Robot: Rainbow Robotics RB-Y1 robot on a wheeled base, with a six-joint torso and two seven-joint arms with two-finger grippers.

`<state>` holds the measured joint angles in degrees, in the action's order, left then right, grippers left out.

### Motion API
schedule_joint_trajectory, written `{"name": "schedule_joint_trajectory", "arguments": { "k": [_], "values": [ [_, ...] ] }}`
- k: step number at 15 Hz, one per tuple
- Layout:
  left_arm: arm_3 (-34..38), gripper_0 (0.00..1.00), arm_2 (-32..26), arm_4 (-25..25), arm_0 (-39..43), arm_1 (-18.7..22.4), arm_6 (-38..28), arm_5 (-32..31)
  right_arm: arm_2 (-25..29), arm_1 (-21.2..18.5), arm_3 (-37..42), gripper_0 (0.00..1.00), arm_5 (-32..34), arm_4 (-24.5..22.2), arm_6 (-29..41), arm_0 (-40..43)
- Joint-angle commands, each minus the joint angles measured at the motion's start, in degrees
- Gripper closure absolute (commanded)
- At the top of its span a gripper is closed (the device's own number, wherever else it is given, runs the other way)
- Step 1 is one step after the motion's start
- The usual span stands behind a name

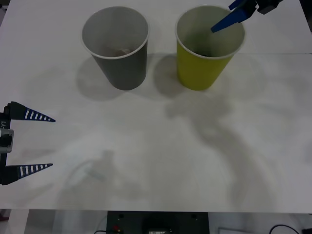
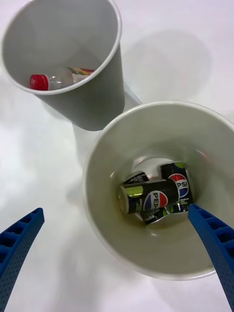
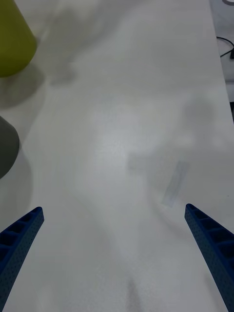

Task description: Put the can into the green bin and the plastic bottle into the gray bin

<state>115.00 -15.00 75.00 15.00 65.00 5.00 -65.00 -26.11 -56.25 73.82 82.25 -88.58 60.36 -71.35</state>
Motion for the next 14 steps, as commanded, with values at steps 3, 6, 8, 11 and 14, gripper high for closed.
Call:
{"name": "schedule_joint_trajectory", "arguments": {
  "k": [3, 6, 8, 11, 14],
  "values": [
    [0.0, 0.0, 0.0, 0.0, 0.0, 0.0, 0.0, 0.0, 11.2, -4.6, 17.9, 0.0, 0.7, 2.7, -2.3, 15.4],
    [0.0, 0.0, 0.0, 0.0, 0.0, 0.0, 0.0, 0.0, 19.3, -6.1, 26.9, 0.0, 0.5, 3.9, -8.9, 27.3],
    [0.0, 0.0, 0.0, 0.0, 0.0, 0.0, 0.0, 0.0, 24.1, -6.2, 30.5, 0.0, 0.5, 5.5, -14.5, 34.5],
    [0.0, 0.0, 0.0, 0.0, 0.0, 0.0, 0.0, 0.0, 30.0, -6.9, 35.4, 0.0, -0.3, 6.8, -21.8, 44.5],
    [0.0, 0.0, 0.0, 0.0, 0.0, 0.0, 0.0, 0.0, 34.8, -6.9, 39.0, 0.0, -0.3, 7.0, -27.9, 53.4]
  ]
}}
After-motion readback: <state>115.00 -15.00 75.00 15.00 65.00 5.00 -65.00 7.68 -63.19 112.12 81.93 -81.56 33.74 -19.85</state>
